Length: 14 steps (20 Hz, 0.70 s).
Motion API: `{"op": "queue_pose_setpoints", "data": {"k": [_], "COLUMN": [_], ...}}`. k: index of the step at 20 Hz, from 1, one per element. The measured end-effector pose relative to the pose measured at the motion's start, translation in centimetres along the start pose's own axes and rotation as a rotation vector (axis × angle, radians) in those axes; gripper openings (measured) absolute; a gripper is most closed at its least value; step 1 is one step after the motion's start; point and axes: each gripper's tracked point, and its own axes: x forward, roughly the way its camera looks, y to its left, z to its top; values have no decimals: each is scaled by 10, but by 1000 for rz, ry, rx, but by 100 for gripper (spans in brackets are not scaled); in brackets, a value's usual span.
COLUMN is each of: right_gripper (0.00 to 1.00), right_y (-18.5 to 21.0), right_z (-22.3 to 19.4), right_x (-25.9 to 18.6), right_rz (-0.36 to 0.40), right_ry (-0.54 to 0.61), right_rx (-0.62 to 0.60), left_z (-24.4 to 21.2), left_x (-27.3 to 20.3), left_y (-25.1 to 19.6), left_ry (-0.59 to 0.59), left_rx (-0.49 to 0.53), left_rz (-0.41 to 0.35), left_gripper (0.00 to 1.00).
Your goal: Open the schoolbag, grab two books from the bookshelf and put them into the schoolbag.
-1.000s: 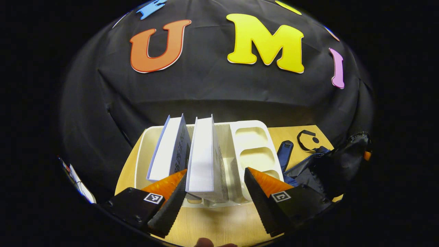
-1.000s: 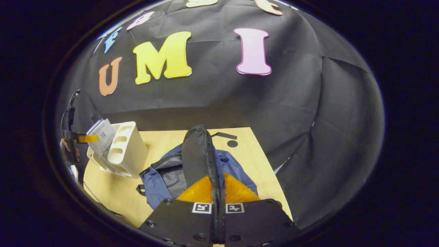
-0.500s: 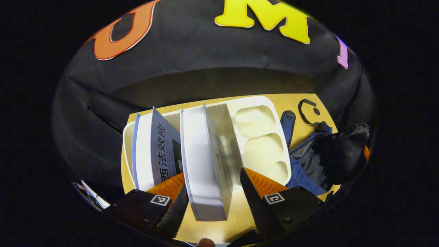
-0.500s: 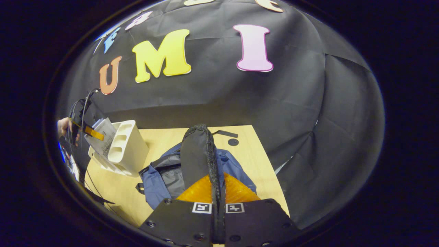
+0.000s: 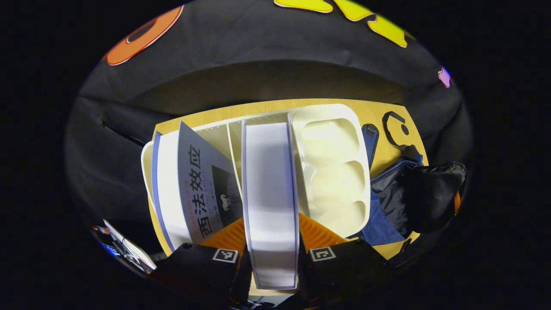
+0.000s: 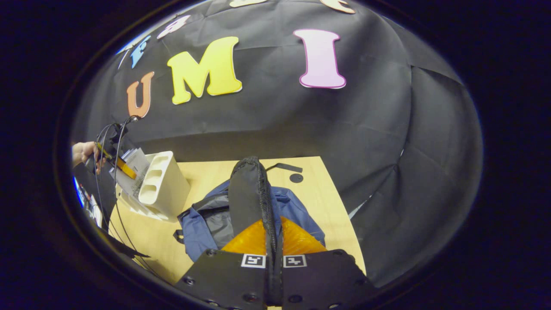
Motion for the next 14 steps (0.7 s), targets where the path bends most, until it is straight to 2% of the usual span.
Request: {"op": "queue_pose_setpoints", "data": {"k": [5,8,9,11,12,14], "right_gripper": [2,2,2,0,0,2], "right_y": [1,4,5,7,8,9], "right_z": [-1,-2,-2,-3,-3,-4], "right_x": [2,0,-1,-2,-2,-4], "right_rz": [4,3,3,4,2,-1], "right_ry": [-6,-13,-15,-18,-20,-21], "right_rx": [-2,-14,-15,-11,-8,2], "left_z": [-10,-20,-23,-33,-38,-47], "left_x": [-34,-70,-87,-120,-136,-166], "left_y": [4,6,8,18,21,16], "left_ry": [-33,-102,-121,-169,-190,-236], "left_rx": [12,-7,-20,-46,-62,-112], "left_rz": [16,-24,-33,-45,-54,-101], "left_gripper": [43,42,46,39,42,42]}}
